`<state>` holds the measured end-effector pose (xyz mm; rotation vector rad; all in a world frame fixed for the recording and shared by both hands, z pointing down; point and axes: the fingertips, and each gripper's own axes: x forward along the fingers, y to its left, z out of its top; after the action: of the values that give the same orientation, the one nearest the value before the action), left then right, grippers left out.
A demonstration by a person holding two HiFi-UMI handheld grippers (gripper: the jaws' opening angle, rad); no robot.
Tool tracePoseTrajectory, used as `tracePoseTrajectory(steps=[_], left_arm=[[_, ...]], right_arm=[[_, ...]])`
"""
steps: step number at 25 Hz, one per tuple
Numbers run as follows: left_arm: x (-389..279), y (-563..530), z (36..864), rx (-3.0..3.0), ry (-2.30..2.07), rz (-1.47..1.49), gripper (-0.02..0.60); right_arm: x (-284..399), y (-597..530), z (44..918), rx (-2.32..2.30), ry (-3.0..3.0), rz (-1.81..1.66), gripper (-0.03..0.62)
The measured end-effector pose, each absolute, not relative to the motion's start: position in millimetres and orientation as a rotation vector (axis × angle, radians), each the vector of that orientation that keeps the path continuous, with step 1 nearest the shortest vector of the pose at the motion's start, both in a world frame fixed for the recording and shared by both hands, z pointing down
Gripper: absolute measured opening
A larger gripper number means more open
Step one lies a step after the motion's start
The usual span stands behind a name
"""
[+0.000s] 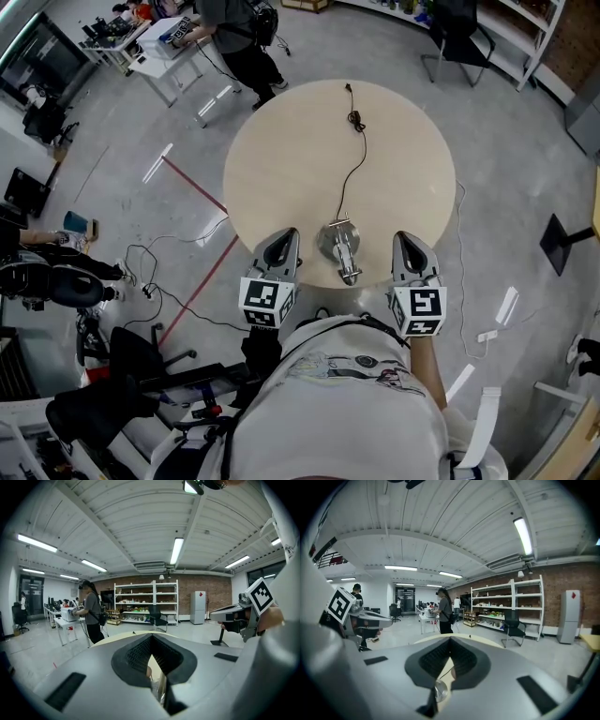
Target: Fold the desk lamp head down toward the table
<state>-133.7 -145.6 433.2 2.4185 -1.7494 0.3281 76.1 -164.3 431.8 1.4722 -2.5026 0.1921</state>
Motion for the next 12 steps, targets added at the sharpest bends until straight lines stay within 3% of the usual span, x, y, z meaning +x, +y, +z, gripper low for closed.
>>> tracePoseTrajectory(steps=[12], left_arm=[[-132.2, -137.4, 425.8, 2.431, -1.757, 0.311, 0.003]], right_arm=[[74.4, -156.4, 424.6, 1.467, -2.516, 0.174, 0.006]])
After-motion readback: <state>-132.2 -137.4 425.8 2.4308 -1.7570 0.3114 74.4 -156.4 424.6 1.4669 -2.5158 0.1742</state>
